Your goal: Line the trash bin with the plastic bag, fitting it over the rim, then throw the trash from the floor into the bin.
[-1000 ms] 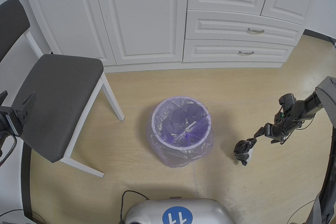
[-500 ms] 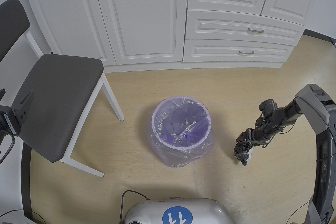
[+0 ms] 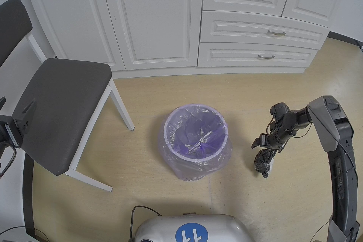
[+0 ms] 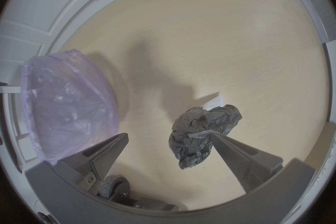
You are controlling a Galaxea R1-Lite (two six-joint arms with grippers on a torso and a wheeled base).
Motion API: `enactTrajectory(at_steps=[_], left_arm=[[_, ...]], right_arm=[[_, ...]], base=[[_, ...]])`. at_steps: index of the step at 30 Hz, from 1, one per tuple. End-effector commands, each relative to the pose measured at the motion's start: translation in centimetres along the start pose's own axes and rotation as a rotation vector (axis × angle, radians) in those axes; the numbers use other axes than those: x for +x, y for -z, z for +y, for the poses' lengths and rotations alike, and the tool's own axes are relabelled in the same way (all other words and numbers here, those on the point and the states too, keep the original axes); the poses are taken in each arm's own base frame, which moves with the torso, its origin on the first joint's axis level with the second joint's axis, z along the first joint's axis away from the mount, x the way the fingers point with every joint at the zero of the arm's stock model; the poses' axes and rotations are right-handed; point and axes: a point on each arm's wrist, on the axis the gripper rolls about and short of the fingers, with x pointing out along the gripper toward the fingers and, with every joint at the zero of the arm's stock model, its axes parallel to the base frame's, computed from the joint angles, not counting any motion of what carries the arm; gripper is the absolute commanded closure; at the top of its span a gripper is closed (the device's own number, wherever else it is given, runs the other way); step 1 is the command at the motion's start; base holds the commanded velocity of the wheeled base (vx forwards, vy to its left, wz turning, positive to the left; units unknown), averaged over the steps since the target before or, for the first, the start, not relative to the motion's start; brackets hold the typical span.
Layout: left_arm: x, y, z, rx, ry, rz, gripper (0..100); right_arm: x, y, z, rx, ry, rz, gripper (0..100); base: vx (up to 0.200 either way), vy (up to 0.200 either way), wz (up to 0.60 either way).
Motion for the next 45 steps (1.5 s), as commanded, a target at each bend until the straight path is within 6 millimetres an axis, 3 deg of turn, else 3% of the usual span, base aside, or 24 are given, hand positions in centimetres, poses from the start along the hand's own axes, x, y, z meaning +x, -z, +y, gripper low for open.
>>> enactTrajectory(at_steps=[1, 7, 9, 14, 18, 30, 33, 40, 45], left_arm=[[0.5, 0.5, -0.3, 0.013, 0.003, 0.026, 0], [0.6, 0.5, -0.3, 0.015, 0.003, 0.03, 0], [0.6, 0.5, -0.3, 0.014, 0.003, 0.028, 0], [0.5, 0.5, -0.3, 0.012, 0.002, 0.023, 0], [0.5, 0.5, -0.3, 0.013, 0.003, 0.026, 0], [0.6, 0.5, -0.1, 0.013, -0.013, 0.026, 0], [0.6, 0.5, -0.1, 0.013, -0.013, 0.026, 0], [0.7, 0.6, -0.2, 0.015, -0.012, 0.031, 0], [0.6, 0.5, -0.2, 0.016, -0.012, 0.03, 0]], right_arm=[[4.0, 0.8, -1.3, -0.02, 0.1, 0.099, 0], [3.7, 1.1, -1.8, -0.01, 0.114, 0.144, 0], [2.4, 0.3, -1.3, -0.007, 0.107, 0.123, 0], [1.3, -0.4, -1.2, -0.003, 0.09, 0.095, 0], [-1.3, -1.5, -1.0, 0.009, 0.019, 0.068, 0], [-2.6, -1.4, -2.3, -0.038, 0.012, 0.085, 0], [-2.0, -1.0, -2.5, -0.057, 0.019, 0.101, 0], [1.7, -0.1, -1.3, -0.092, 0.026, 0.125, 0], [4.8, 2.0, -1.5, -0.121, 0.135, 0.177, 0]], base=[[0.0, 0.0, 0.0], [0.0, 0.0, 0.0], [0.0, 0.0, 0.0], [0.0, 0.0, 0.0], [0.0, 0.0, 0.0], [0.0, 0.0, 0.0], [0.0, 0.0, 0.0], [0.0, 0.0, 0.0], [0.0, 0.0, 0.0]])
